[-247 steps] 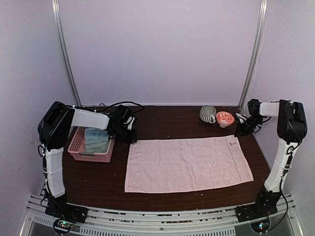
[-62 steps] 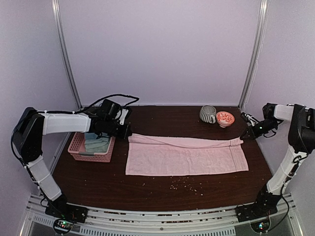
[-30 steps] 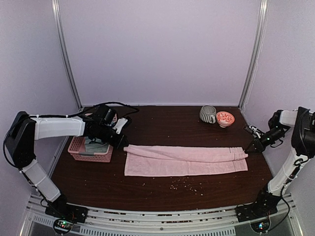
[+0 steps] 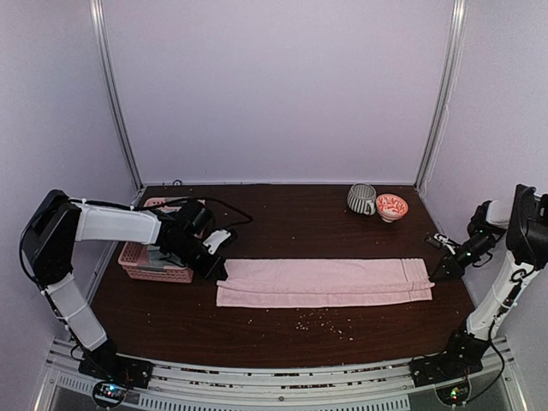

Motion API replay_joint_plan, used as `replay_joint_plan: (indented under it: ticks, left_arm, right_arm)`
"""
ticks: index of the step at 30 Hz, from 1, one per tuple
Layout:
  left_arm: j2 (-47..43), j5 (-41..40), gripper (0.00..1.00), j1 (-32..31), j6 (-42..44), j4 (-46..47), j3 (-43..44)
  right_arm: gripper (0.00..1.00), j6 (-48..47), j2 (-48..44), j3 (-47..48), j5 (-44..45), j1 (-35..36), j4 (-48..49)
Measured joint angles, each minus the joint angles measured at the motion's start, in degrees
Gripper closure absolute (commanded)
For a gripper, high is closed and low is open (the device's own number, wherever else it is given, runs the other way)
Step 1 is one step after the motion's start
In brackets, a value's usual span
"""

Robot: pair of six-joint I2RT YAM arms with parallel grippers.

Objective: Roll the towels
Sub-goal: Fold the towel at the center of the board.

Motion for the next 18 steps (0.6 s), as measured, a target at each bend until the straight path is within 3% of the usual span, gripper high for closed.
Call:
replay_joint_plan:
  ticks: [7,9,14,18]
  left_arm:
    - [2.0,-0.7,1.0,-0.5,0.3,-0.9,0.0]
    - [2.2,-0.8,0.96,-0.5,0.5,-1.3,-0.1]
    - [2.2,-0.8,0.86,-0.5,1.3,-2.1,-0.1]
    - [1.4,-0.5,0.81,-1.4,2.7,-4.2,-0.1]
  right_arm:
    - [1.0,-3.4,0.3,-1.9,1.3,0.0,-1.2]
    - [0.99,-4.3,0.3,-2.9,1.7,0.0,-1.3]
    - [0.84,-6.1,0.3,-4.6,2.8,0.0,-1.8]
    - [0.79,-8.4,-2.3,-4.6,3.2,-1.1,-4.6]
